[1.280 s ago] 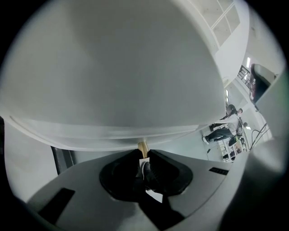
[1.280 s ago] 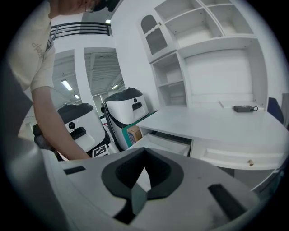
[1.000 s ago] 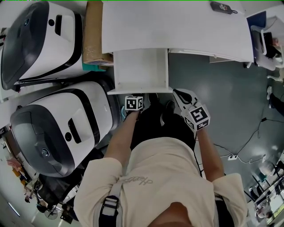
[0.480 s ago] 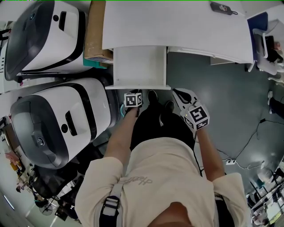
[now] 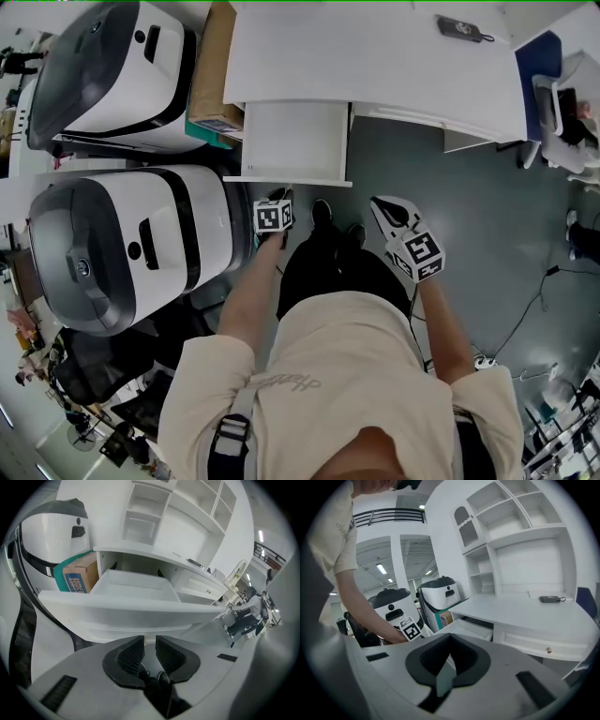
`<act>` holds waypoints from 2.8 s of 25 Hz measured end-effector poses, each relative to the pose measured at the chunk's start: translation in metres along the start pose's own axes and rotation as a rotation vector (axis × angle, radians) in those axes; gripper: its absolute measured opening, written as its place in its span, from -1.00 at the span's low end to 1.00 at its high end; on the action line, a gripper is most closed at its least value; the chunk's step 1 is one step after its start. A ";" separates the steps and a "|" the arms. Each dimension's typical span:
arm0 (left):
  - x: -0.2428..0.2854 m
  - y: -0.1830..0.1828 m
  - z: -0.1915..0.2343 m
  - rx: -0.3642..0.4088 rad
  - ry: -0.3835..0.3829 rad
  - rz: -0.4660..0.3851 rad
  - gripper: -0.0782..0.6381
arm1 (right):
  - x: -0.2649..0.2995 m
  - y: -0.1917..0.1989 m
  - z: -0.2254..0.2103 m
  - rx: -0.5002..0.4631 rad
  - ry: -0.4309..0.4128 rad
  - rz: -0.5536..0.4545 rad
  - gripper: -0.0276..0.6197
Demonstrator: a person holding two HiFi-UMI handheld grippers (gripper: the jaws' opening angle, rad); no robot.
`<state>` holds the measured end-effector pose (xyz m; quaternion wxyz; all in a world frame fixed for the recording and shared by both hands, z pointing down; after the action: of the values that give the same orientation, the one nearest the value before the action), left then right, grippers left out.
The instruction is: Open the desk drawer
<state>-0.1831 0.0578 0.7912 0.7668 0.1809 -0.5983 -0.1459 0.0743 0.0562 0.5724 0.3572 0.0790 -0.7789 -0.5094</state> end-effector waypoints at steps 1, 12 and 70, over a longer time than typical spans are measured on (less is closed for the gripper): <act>-0.007 -0.002 -0.003 0.002 0.004 -0.019 -0.56 | -0.005 0.001 0.001 -0.003 -0.003 -0.003 -0.91; -0.112 -0.051 -0.064 0.070 0.089 -0.309 -0.57 | -0.059 -0.006 0.017 -0.034 -0.008 -0.070 -0.91; -0.411 -0.277 -0.120 0.407 0.152 -0.976 -0.77 | -0.137 -0.270 0.045 -0.174 0.197 -0.517 -0.91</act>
<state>-0.1677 0.0038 0.2840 0.6005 0.5932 -0.4035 -0.3530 0.0808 0.0289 0.2676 0.2950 0.2930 -0.6478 -0.6383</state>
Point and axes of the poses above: the fingertips, and each gripper's own axes: x forward along the fingers, z to its left, y out of its underside, the point moved 3 cm from there along -x, backward along the fingers
